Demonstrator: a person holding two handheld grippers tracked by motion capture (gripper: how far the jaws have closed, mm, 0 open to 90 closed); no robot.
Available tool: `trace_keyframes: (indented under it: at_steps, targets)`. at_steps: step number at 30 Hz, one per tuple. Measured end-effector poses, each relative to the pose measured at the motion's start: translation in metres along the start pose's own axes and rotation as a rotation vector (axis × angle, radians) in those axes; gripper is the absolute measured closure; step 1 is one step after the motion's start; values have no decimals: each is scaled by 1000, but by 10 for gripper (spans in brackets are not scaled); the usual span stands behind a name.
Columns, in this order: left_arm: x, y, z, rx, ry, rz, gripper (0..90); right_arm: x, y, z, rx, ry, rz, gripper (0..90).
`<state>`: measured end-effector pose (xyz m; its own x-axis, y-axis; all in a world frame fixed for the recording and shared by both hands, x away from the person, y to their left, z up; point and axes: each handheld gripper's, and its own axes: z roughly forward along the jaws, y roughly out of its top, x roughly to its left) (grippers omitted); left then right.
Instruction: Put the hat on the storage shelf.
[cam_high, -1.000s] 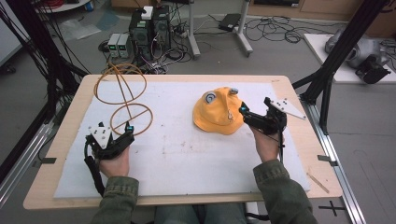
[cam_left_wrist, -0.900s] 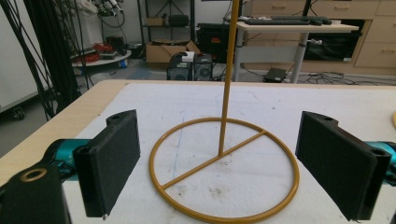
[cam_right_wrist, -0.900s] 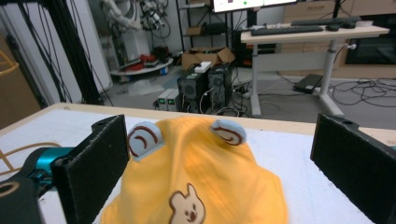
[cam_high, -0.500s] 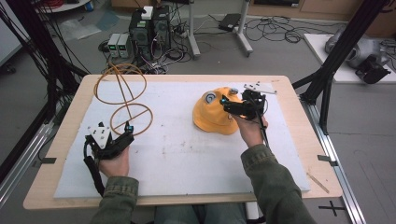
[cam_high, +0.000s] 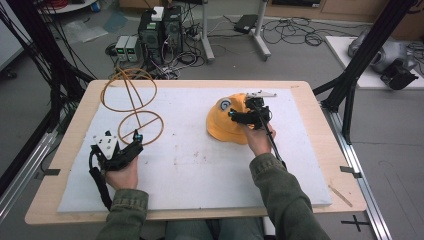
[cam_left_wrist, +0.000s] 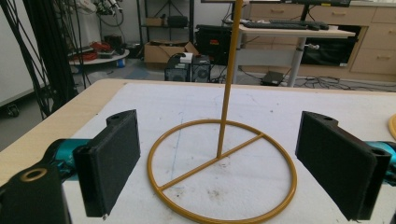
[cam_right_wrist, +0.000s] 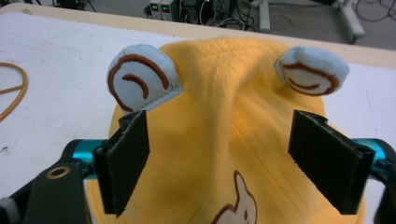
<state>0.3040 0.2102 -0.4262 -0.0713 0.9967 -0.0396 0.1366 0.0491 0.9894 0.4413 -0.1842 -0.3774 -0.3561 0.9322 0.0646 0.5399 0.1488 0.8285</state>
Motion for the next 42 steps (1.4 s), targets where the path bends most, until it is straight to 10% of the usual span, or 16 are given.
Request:
trace_keyframes:
  at_steps: [10,24,42]
  targets:
    - [-1,0,0,6,-5,9,142,-2,-3,3,37,35,17,877]
    - [-1,-1,1,13,-10,11,145,-2,-2,-8,-44,17,56,888]
    - [-2,-2,2,21,-16,18,146,19,24,-71,-505,162,-28,887]
